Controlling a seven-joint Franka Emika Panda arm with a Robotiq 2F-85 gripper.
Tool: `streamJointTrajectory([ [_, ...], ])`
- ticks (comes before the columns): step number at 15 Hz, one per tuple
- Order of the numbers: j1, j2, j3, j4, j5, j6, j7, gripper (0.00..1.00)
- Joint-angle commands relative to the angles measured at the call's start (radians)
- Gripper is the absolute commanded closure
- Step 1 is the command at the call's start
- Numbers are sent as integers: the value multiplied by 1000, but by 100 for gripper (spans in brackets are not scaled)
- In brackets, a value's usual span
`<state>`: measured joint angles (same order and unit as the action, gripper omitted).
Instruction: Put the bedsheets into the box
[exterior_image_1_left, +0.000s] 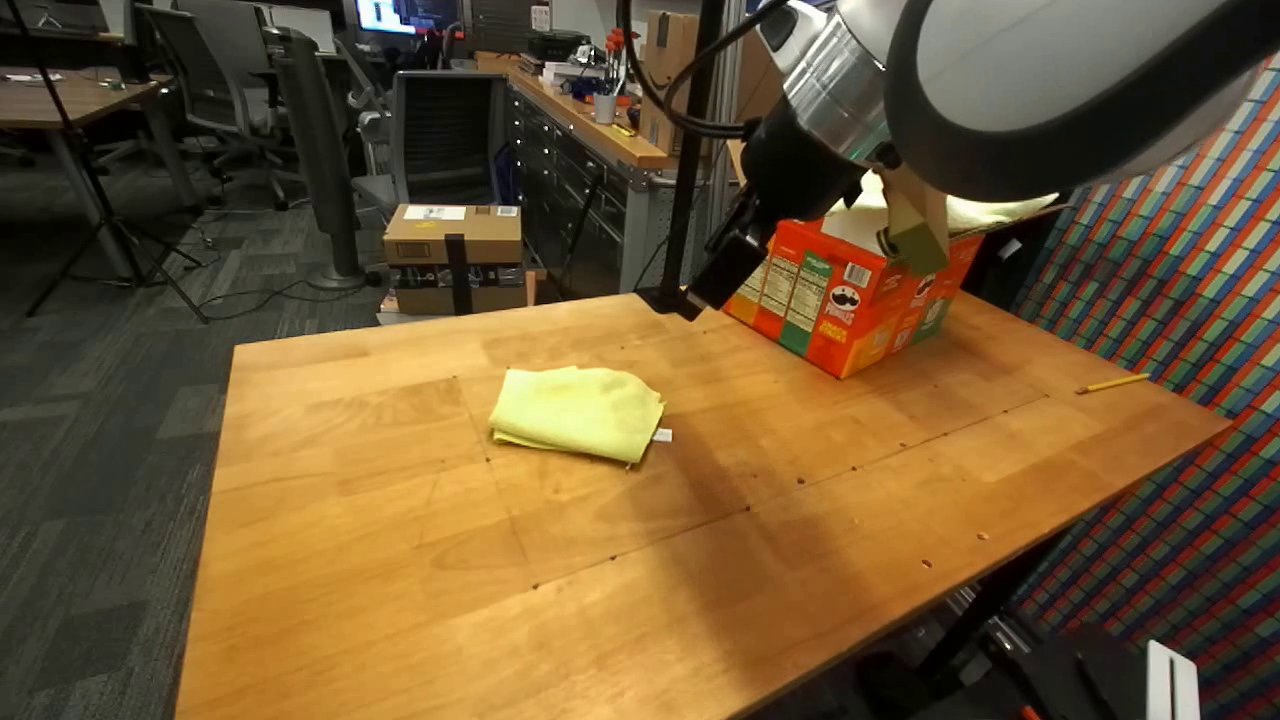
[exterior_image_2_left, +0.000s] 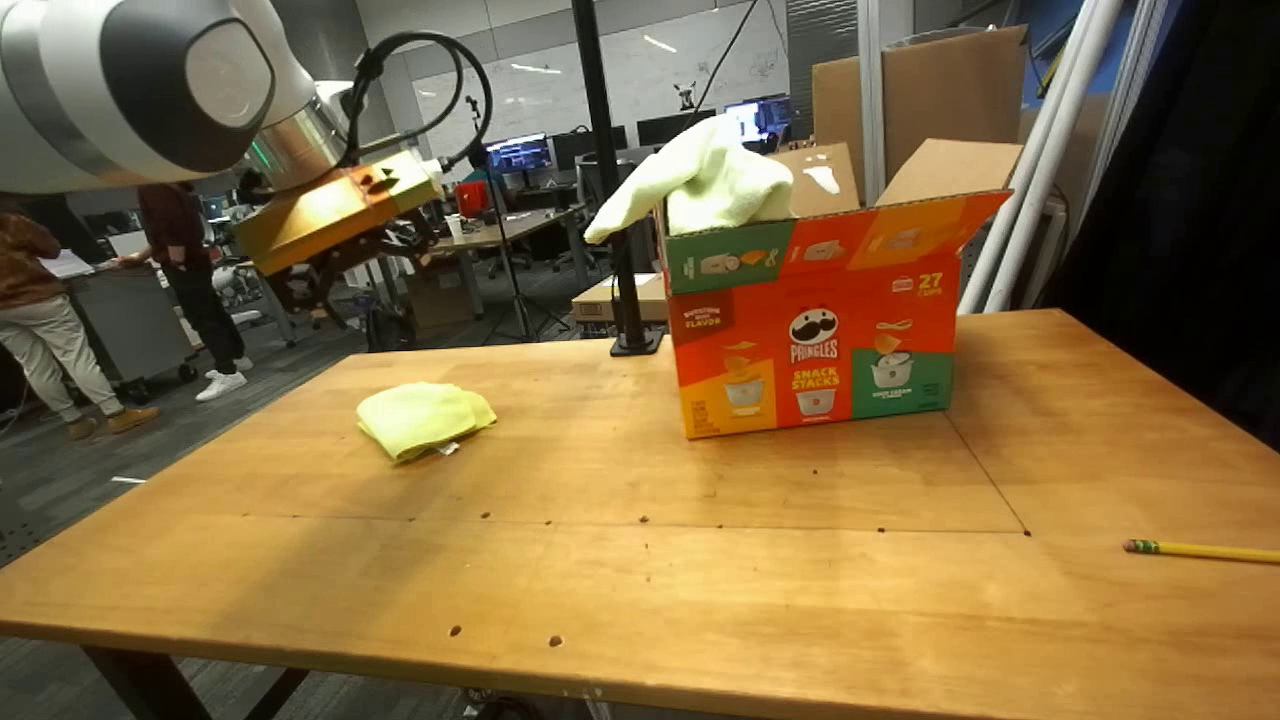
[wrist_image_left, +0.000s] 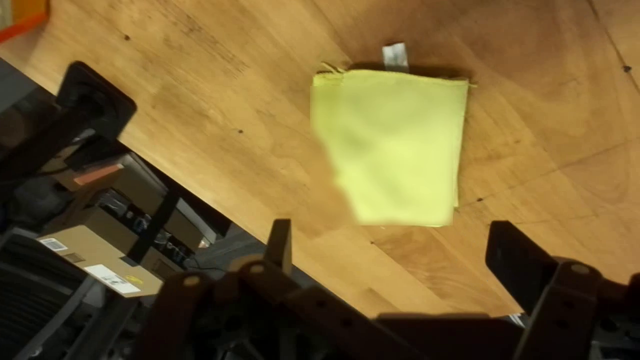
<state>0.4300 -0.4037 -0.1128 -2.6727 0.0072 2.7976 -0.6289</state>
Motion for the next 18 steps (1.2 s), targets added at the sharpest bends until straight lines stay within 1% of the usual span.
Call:
streamJointTrajectory([
  [1,94,61,-33,64,122,9,-105,0],
  [3,138,86,-52,98,220,3,-152,0],
  [5,163,120,-63,135,320,2,-206,0],
  [7,170,172,-70,183,409,6,-267,0],
  [8,159,199,-65,211,443,-1,-288,0],
  [9,189,218,-99,226,456,3,-296,0],
  [11,184,267,-100,251,484,8,-311,0],
  [18,177,412,-87,272,586,26,-353,0],
])
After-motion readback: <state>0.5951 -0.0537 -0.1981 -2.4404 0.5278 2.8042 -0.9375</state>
